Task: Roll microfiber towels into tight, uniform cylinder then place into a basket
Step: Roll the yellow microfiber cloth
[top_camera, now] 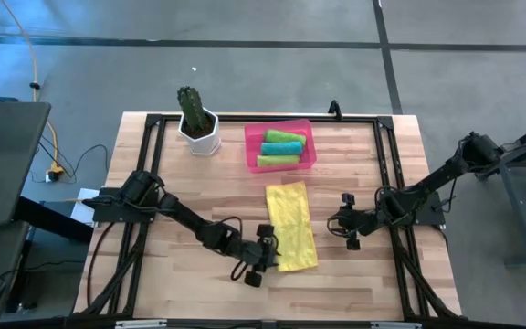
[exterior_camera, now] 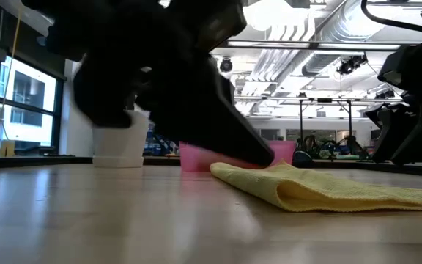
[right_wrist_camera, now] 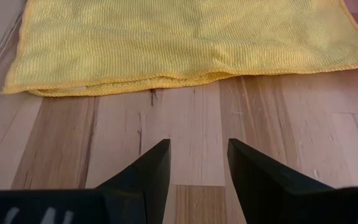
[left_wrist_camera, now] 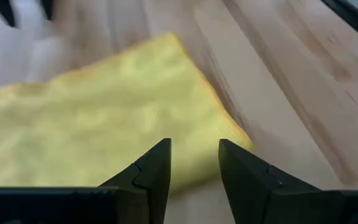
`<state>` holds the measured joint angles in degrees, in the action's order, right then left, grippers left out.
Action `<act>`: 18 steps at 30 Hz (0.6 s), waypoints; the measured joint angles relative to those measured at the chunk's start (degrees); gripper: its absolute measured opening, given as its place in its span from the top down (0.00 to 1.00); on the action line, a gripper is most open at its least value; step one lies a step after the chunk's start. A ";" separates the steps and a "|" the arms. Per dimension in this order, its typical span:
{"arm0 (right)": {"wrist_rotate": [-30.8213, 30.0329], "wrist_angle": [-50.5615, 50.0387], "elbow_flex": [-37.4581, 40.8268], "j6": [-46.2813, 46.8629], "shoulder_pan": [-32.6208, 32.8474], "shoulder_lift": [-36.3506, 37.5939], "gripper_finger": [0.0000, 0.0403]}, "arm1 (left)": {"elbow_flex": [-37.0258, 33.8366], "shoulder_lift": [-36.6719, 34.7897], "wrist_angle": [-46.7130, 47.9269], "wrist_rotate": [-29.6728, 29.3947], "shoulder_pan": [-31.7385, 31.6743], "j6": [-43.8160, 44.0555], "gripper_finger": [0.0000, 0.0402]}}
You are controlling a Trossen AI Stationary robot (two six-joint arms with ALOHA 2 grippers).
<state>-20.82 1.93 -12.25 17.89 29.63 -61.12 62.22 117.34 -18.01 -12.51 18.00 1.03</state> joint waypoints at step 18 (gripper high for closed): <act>0.00 7.27 0.00 8.80 -0.02 0.00 0.62 | 0.00 0.00 3.44 5.85 -0.04 -19.98 0.69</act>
<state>-20.82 9.20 -12.25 26.69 29.61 -61.12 62.22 117.34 -14.57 -6.66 17.96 -18.96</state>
